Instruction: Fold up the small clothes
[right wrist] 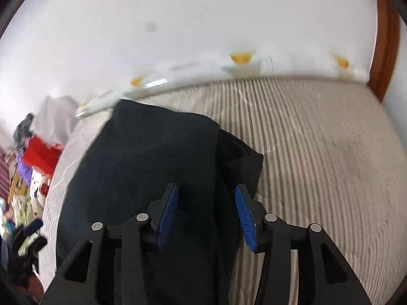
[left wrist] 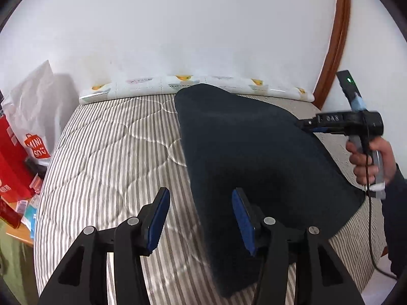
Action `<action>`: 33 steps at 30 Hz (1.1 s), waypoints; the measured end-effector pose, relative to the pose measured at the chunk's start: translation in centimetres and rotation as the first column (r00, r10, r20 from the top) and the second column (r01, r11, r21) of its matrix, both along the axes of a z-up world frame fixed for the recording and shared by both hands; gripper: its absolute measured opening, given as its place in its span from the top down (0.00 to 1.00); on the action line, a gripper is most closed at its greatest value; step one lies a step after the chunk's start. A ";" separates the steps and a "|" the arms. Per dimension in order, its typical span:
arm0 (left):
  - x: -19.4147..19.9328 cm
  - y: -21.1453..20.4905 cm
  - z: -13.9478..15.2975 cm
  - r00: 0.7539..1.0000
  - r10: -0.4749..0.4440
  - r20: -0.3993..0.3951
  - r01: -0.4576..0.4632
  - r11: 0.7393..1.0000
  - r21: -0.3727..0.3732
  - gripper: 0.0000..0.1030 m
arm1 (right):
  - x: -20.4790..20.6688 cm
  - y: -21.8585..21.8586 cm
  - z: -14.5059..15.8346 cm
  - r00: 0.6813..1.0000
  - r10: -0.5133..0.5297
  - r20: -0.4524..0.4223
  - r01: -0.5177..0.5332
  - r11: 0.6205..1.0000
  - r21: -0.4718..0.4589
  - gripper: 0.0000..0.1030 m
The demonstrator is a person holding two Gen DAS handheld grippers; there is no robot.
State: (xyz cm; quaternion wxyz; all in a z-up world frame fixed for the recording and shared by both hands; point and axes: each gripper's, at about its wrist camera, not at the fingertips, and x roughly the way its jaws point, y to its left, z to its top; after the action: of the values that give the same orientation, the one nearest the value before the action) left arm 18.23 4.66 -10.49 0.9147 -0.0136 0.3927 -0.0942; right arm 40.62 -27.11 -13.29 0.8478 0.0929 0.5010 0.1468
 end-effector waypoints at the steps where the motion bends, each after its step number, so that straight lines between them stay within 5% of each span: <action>1: 0.5 0.0 -0.2 1.000 -0.003 -0.006 0.003 1.000 -0.007 0.53 | 0.7 0.2 -0.2 1.000 0.006 -0.007 -0.006 1.000 0.030 0.68; 3: 1.6 -0.2 -1.0 0.999 -0.014 -0.029 0.014 1.000 -0.017 0.53 | 2.0 1.2 -1.0 0.998 0.054 -0.040 -0.051 0.996 0.070 0.89; 7: 2.3 -0.3 -1.7 0.999 -0.022 -0.038 0.021 0.999 -0.024 0.53 | 0.1 -0.5 0.6 0.993 0.063 0.095 -0.069 0.996 0.064 0.92; 11: 2.4 -0.4 -1.9 0.999 -0.025 -0.047 0.023 0.999 -0.036 0.53 | 0.3 -1.4 -1.2 0.998 0.053 0.036 -0.055 0.996 0.063 0.91; 16: 1.3 0.0 -1.9 0.998 -0.019 -0.056 0.016 0.999 -0.041 0.51 | -2.3 -1.9 0.6 0.998 0.005 0.067 -0.005 1.000 -0.002 0.82; 18: 0.5 0.3 -2.0 0.998 -0.017 -0.055 0.015 0.999 -0.042 0.49 | -4.2 -2.5 1.2 0.997 0.014 0.082 -0.014 1.000 0.000 0.58; 20: -0.4 0.5 -2.1 0.998 -0.014 -0.058 0.011 0.999 -0.049 0.49 | -6.8 -3.3 1.4 0.996 0.021 0.090 -0.022 1.000 0.018 0.46; 26: -3.1 0.8 -1.9 0.998 -0.012 -0.067 0.007 0.997 -0.075 0.49 | -11.3 -4.5 -2.0 1.000 0.005 0.012 -0.006 0.992 0.128 0.36; 31: -4.8 0.5 -2.3 0.997 -0.004 -0.073 0.000 0.998 -0.059 0.49 | -10.6 -5.2 -5.5 0.996 -0.036 -0.087 0.060 0.951 0.303 0.37; 33: -5.1 0.4 -2.5 0.997 0.006 -0.071 -0.010 0.998 -0.058 0.49 | -9.8 -4.7 -6.1 0.995 -0.002 -0.096 0.035 0.939 0.344 0.60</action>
State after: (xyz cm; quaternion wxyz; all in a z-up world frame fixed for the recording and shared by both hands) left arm 13.10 5.07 -13.01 0.8999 -0.0453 0.4218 -0.1013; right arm 30.79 -31.80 -19.36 0.7951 0.2514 0.5062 0.2198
